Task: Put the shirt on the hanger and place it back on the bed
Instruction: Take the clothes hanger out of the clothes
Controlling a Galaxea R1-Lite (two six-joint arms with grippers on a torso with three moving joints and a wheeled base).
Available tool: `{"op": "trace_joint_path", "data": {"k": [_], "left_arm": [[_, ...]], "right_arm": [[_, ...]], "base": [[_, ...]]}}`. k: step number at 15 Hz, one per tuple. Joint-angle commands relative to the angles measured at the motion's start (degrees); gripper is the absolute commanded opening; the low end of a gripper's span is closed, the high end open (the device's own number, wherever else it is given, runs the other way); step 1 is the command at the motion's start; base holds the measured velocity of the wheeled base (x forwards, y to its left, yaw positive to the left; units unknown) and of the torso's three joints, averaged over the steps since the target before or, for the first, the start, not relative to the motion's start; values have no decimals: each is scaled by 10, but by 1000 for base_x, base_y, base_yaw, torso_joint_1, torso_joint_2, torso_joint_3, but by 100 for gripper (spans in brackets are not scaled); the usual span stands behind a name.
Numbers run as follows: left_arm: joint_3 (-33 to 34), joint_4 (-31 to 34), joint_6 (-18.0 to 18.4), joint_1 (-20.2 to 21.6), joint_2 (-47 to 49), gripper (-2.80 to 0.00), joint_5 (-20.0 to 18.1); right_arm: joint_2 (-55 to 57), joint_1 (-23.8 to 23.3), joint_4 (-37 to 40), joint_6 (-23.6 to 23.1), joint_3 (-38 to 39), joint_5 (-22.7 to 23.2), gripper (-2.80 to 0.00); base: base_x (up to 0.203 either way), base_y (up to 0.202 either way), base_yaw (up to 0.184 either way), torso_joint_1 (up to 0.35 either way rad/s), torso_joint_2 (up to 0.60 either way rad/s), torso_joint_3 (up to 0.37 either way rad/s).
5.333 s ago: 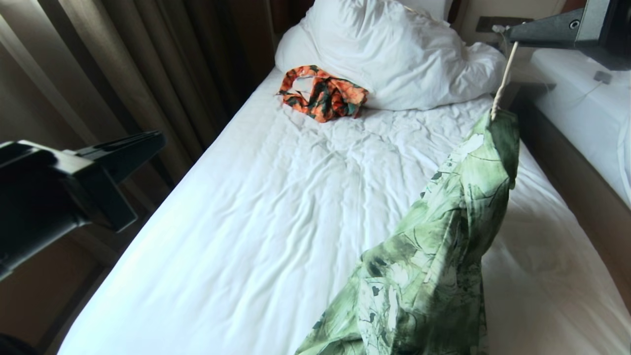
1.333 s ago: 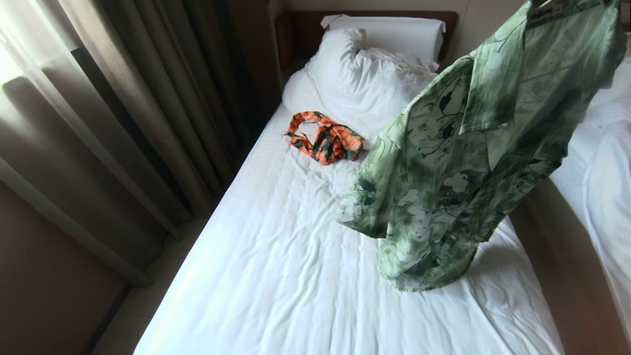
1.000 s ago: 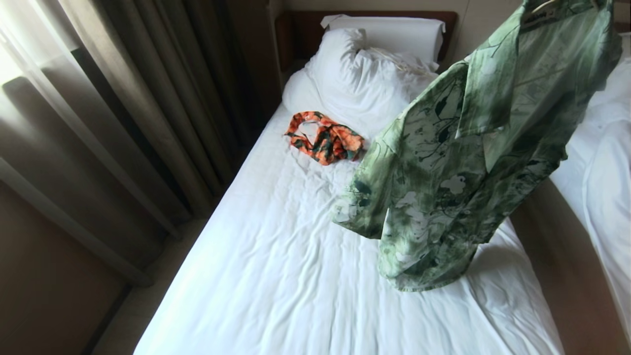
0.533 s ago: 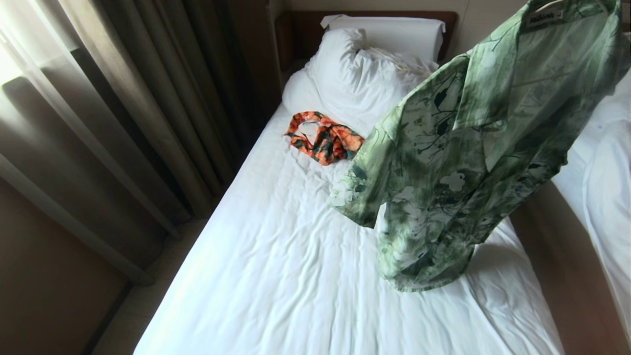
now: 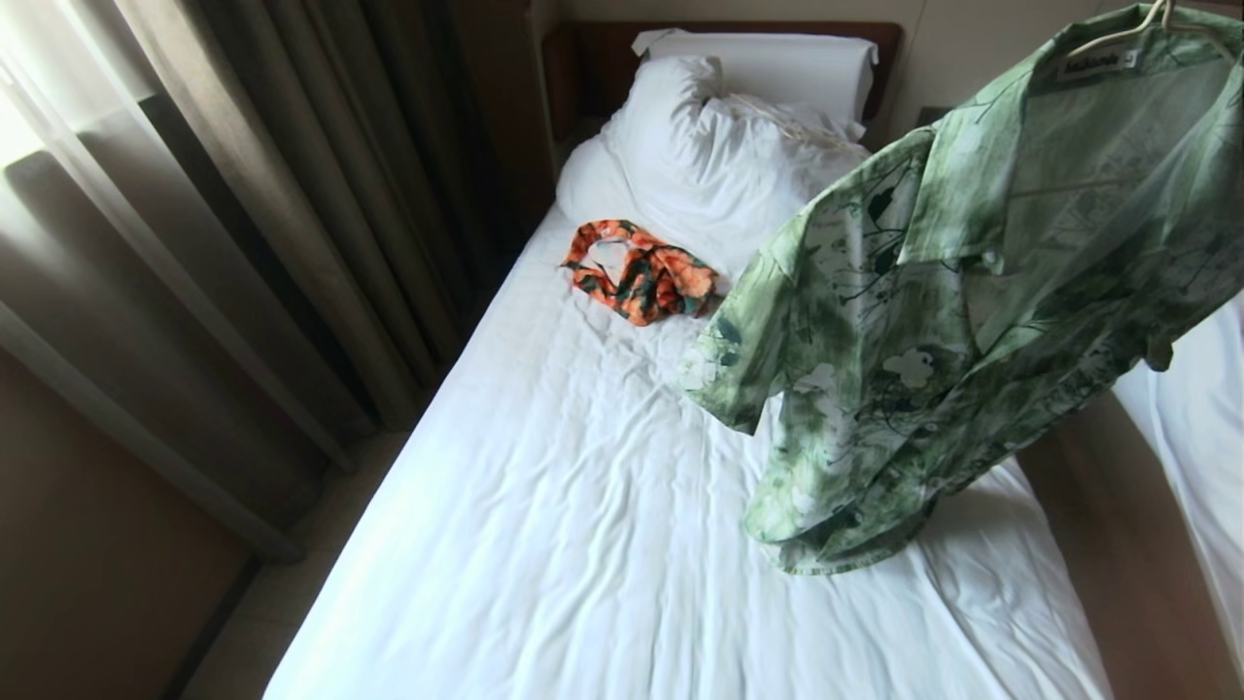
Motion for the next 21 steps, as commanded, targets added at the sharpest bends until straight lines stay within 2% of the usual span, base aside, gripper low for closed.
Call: {"op": "trace_joint_path", "data": {"k": [1,3,6,7,9,11,13,15,16,21], "left_arm": [[-1,-1,1,0,3,-280,1],[-1,0,1,-1,3,-280,-2],[3,24,1,-1,8,-280,-43],[3,62,1,0,8,-280,-72],[7,89,-1,1,18,-280,-149],[16,88,-4,0,56,-280,-194],[15,83,-23,-1,103,-280,-264],[13,59,-43,-3,155,-280,-329],[12,41,-49,-9,181,-280,-346],[8,-40,-64,-135,294,-280,-355]], "right_arm": [[-3,14,0,1,3,-2,-280],[-3,20,2,1,4,-2,-280],[0,22,8,2,6,-2,-280],[1,23,12,3,7,-2,-280],[1,28,13,5,23,-1,-280],[10,35,14,5,32,0,-280],[19,35,13,5,33,-1,-280],[24,35,13,5,33,0,-280],[27,35,13,5,33,0,-280],[51,35,10,6,33,1,-280]], "base": [[0,0,0,0,0,0],[0,0,0,0,0,0],[0,0,0,0,0,0],[0,0,0,0,0,0],[0,0,0,0,0,0],[0,0,0,0,0,0],[0,0,0,0,0,0],[0,0,0,0,0,0],[0,0,0,0,0,0],[0,0,0,0,0,0]]}}
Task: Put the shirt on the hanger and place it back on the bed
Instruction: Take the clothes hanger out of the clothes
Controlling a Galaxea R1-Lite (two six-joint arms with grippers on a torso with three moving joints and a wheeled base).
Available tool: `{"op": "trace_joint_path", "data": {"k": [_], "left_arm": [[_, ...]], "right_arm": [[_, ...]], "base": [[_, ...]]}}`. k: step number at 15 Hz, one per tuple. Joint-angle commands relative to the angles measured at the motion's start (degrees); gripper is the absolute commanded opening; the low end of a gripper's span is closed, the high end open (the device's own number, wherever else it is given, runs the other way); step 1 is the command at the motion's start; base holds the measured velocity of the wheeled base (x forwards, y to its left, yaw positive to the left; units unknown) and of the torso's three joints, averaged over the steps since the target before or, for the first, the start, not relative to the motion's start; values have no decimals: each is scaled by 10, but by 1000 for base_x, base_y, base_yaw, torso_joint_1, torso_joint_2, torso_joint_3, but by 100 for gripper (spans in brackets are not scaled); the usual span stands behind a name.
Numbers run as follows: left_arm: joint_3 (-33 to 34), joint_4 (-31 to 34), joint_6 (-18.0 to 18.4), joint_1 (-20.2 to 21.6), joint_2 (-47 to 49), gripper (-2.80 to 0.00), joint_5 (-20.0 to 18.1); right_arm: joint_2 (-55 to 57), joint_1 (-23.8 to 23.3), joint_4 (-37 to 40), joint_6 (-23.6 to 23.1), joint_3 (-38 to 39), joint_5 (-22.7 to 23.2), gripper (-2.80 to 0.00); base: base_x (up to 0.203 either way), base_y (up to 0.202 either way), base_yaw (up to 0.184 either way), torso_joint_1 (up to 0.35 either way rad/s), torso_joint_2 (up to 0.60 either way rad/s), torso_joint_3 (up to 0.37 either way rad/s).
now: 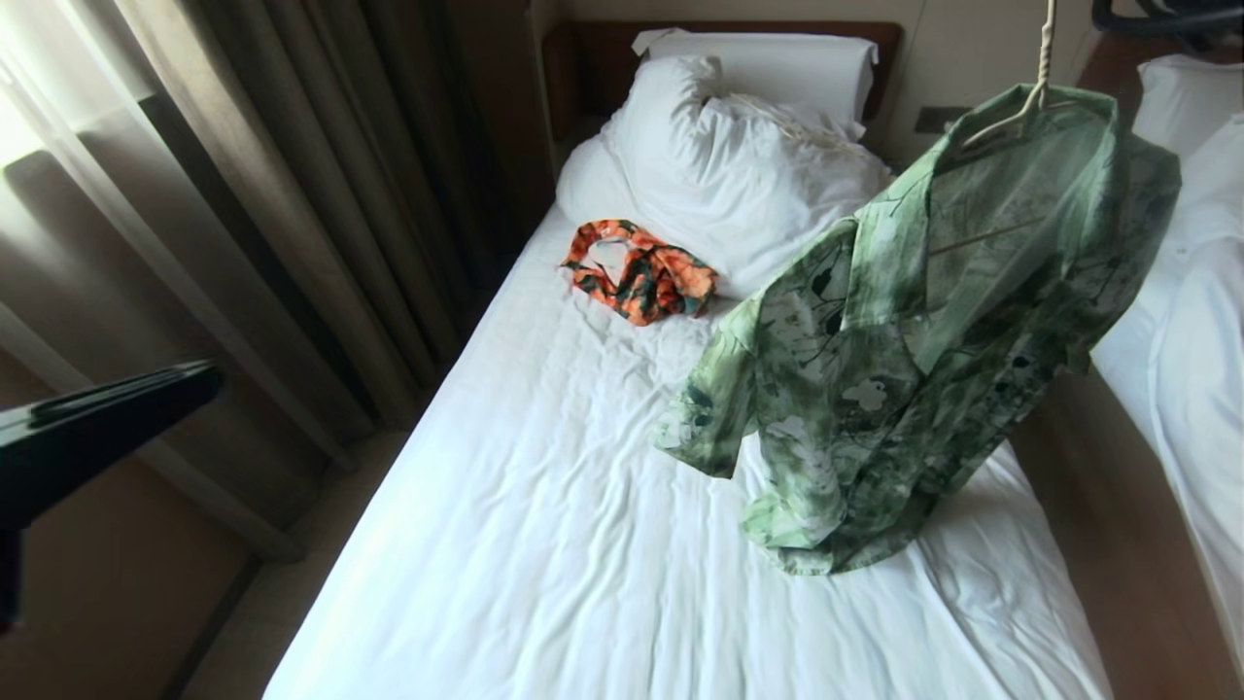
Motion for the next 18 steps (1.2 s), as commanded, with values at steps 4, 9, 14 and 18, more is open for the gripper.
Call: {"op": "trace_joint_path", "data": {"k": [4,9,14,18], "left_arm": [[-33,-23,-29,-161,106,-280,50],[-73,-82,-55,-325,271,-280,195],[-145,-171,-74,-430,415,-280,304],[-190,-175,-111,-473,497,-280,335]], "right_arm": [[32,0,-6,6,-1,-1,-280],[52,-1,-6,18,-1,0,-280],[88,-17,-9,20,-4,2,-280],[109,-17,-37,19,-4,2,-280]], "base": [[0,0,0,0,0,0],[0,0,0,0,0,0],[0,0,0,0,0,0],[0,0,0,0,0,0]]}}
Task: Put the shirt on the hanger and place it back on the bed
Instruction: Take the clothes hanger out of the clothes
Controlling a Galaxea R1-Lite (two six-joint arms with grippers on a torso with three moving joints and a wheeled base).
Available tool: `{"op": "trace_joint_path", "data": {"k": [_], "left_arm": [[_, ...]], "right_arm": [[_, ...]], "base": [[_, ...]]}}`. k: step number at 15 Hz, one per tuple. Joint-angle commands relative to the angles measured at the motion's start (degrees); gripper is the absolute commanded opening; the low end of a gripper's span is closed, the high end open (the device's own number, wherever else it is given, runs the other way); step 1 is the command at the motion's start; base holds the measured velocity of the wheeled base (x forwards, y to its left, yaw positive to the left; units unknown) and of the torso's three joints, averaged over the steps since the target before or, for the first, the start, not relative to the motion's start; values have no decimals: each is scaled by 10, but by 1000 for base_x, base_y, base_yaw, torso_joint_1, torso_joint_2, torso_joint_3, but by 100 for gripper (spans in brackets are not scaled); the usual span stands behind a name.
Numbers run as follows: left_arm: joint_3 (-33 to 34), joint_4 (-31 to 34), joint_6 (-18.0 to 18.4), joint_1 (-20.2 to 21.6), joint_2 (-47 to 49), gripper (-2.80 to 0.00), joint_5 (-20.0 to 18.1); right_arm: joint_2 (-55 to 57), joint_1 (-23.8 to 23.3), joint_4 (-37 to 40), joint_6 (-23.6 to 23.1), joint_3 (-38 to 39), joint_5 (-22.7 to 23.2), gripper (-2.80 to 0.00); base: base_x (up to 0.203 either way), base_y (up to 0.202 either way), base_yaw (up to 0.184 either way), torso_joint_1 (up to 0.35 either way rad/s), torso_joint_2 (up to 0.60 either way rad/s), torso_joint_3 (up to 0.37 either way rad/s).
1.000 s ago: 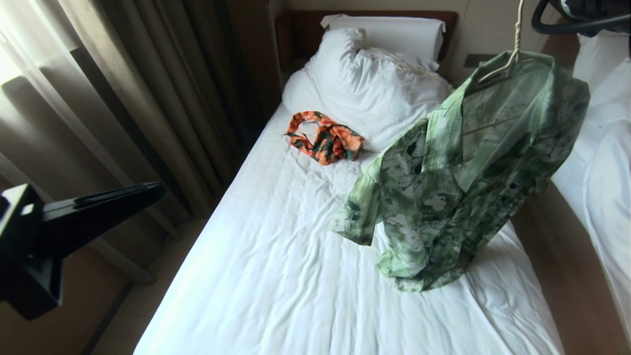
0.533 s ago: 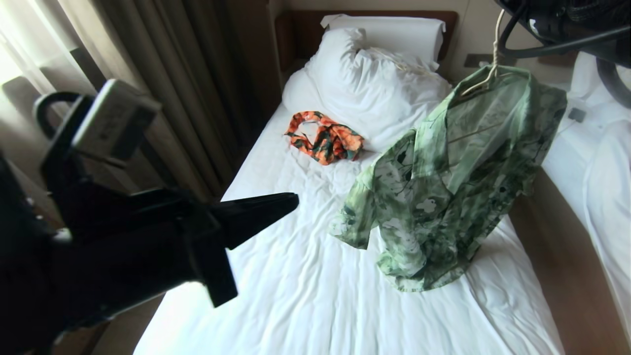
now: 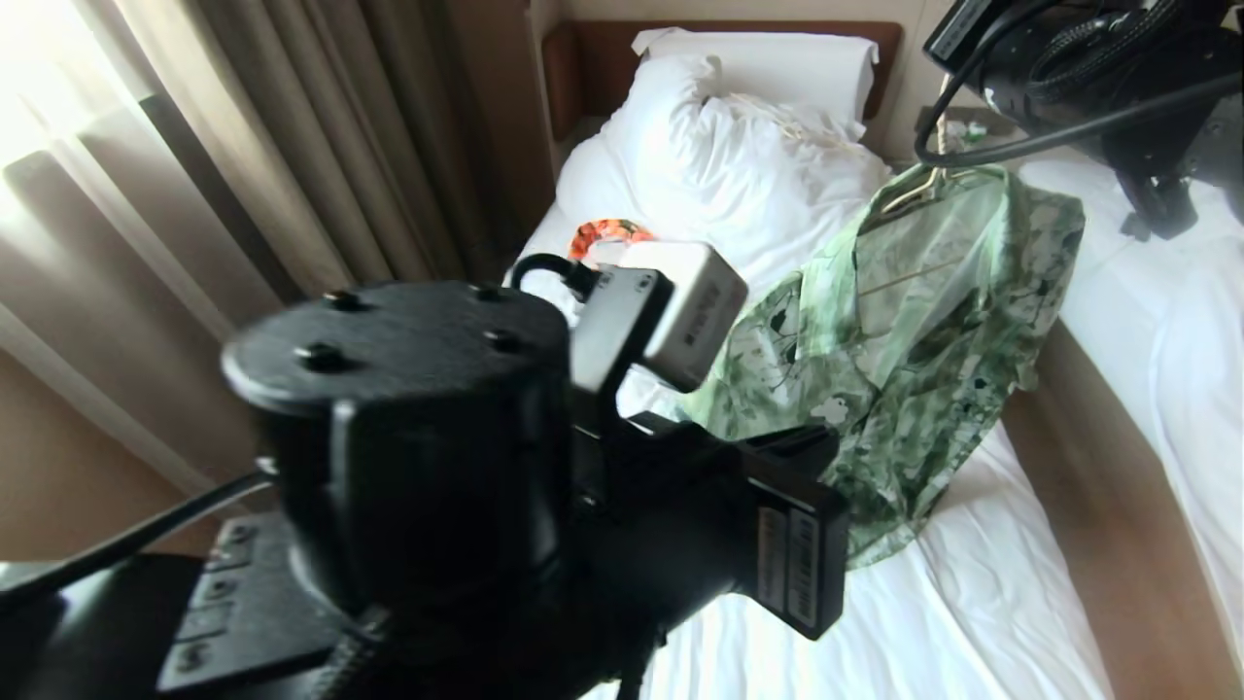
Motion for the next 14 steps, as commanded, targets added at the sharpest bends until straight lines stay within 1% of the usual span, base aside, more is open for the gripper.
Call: {"op": "trace_joint_path", "data": {"k": [1,3,6,8,9,11,14], "left_arm": [[-21,-3,-10,-13,74,-280,10],[-52,-15,-14,-6,126,-280,15],[-122,-26,-11,40,180,-280,11],[-147,-25,-9,61,199,-280,1],[-157,-25,-6,68,209,-280,-3],[-171,-27,25,84,224,-280,-7],[-210,-27,29,87,237,-280,-7]], "right_arm": [[16,0,-2,1,0,-2,-280],[15,1,-2,1,2,-2,-280],[12,0,-1,2,5,-2,-280],[11,1,-1,2,5,-2,-280],[10,1,-1,2,5,-2,-280],[11,1,0,9,5,-2,-280],[12,1,2,14,7,-2,-280]], "base": [[0,0,0,0,0,0],[0,0,0,0,0,0],[0,0,0,0,0,0],[0,0,0,0,0,0],[0,0,0,0,0,0],[0,0,0,0,0,0],[0,0,0,0,0,0]]}}
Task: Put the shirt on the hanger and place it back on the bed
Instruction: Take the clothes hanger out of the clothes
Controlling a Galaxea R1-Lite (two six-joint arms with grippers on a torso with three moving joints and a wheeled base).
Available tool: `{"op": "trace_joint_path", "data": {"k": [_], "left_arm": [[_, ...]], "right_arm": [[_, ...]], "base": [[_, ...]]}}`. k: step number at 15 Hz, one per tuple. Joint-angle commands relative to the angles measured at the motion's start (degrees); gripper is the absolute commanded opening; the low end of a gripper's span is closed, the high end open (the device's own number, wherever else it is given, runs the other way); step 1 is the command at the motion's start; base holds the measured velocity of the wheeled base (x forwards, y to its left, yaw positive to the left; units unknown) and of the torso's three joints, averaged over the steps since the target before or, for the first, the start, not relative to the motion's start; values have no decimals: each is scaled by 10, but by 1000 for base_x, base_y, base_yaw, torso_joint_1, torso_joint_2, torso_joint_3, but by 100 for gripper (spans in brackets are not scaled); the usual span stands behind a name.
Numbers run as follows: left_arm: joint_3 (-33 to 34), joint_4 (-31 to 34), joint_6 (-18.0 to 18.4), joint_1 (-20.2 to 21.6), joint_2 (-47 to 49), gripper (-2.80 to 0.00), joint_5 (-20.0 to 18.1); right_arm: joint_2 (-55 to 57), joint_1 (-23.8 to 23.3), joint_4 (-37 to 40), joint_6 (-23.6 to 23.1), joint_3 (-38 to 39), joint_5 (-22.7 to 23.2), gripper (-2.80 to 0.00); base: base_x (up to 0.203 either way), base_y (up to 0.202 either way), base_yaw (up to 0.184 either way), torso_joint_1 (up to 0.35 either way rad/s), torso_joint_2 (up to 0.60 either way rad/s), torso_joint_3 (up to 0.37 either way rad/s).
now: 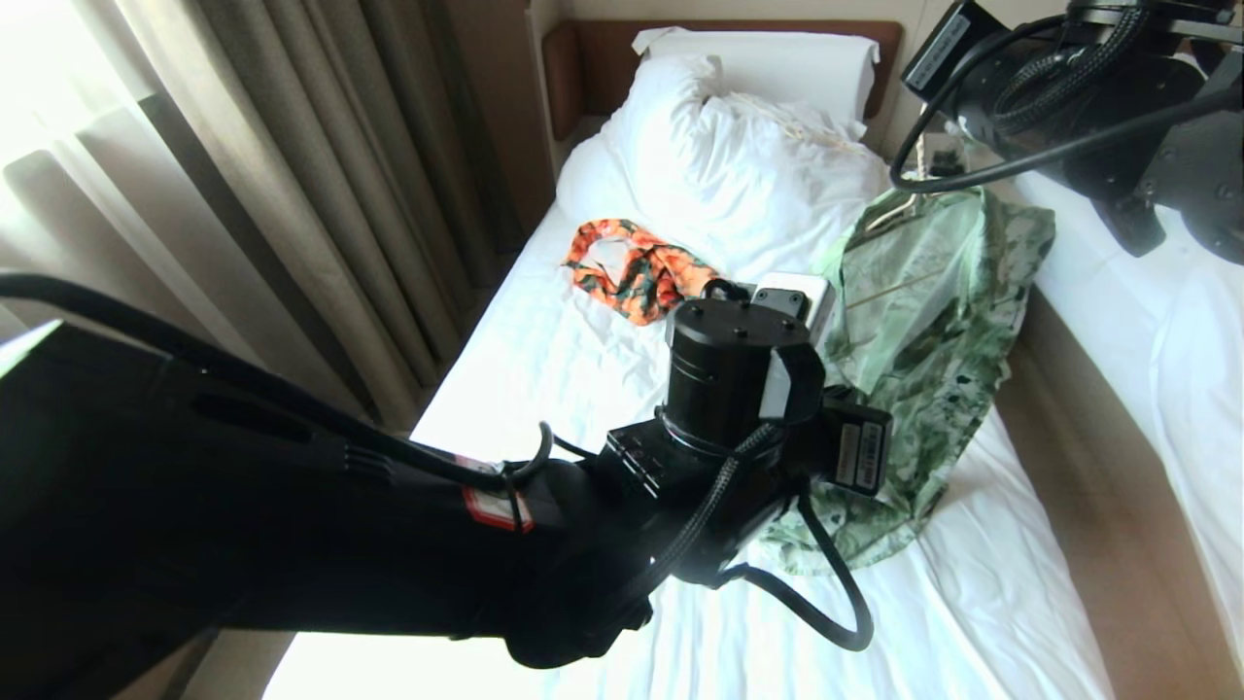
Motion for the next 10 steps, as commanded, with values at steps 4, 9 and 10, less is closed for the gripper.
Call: {"op": "trace_joint_path", "data": {"k": [4,9,10], "left_arm": [[-49,-2,1,18,37,-280,-9],[-94,30,3,26,56,0,6],[-106,31,4,29,60,0,4]], "right_arm": [[-5,1,0,2,2,-1,-280],[-8,2,1,2,2,2,-280],[-9,2,1,2,2,3,-280]], "base": [[0,0,0,0,0,0],[0,0,0,0,0,0],[0,0,0,0,0,0]]}}
